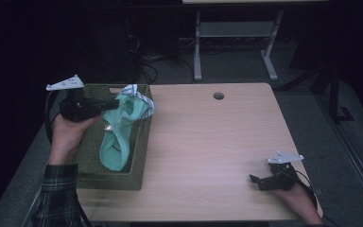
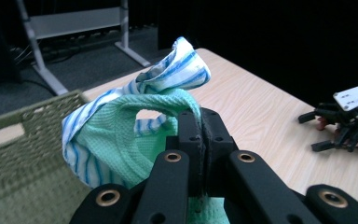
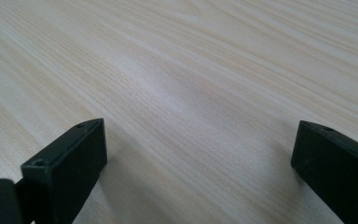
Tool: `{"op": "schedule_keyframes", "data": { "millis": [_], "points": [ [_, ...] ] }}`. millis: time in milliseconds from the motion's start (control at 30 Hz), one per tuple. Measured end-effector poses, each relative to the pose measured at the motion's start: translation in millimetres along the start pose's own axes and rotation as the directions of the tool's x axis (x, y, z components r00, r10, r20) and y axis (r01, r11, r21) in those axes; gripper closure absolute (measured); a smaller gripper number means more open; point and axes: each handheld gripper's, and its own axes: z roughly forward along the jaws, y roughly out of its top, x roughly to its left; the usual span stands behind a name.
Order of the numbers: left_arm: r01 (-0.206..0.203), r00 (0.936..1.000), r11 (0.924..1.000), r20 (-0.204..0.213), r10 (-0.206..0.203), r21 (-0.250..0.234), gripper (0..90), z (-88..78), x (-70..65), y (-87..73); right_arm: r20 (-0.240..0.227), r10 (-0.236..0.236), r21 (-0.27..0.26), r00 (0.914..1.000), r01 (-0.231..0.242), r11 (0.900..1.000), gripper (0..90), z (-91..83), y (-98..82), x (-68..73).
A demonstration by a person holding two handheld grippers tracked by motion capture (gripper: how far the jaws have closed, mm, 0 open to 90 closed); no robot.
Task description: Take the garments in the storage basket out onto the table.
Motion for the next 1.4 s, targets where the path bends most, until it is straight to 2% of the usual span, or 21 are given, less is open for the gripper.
{"op": "schedule_keyframes", "data": {
  "millis": [433,667,1067,1400],
  "points": [
    [-0.052,0.9959,0.9976,0.071,0.055,-0.045,87.9,10.5,-23.1,33.5,0.0,0.0,0.0,1.0,0.0,1.0,3.2,0.0,0.0,0.0],
    [-0.064,0.991,0.9968,0.114,0.069,-0.048,87.9,25.2,-33.9,39.8,0.0,0.0,-0.001,1.0,0.0,1.0,3.2,0.0,0.0,0.0],
    [-0.09,0.9785,0.9947,0.182,0.098,-0.049,87.9,58.6,-58.1,48.3,0.0,0.0,-0.001,1.0,0.0,1.0,3.2,0.0,0.0,0.0],
    [-0.104,0.9646,0.9937,0.239,0.111,-0.041,87.9,90.4,-80.7,49.5,0.0,0.0,-0.001,1.0,0.0,1.0,3.1,0.0,0.0,-0.1]
  ]
}}
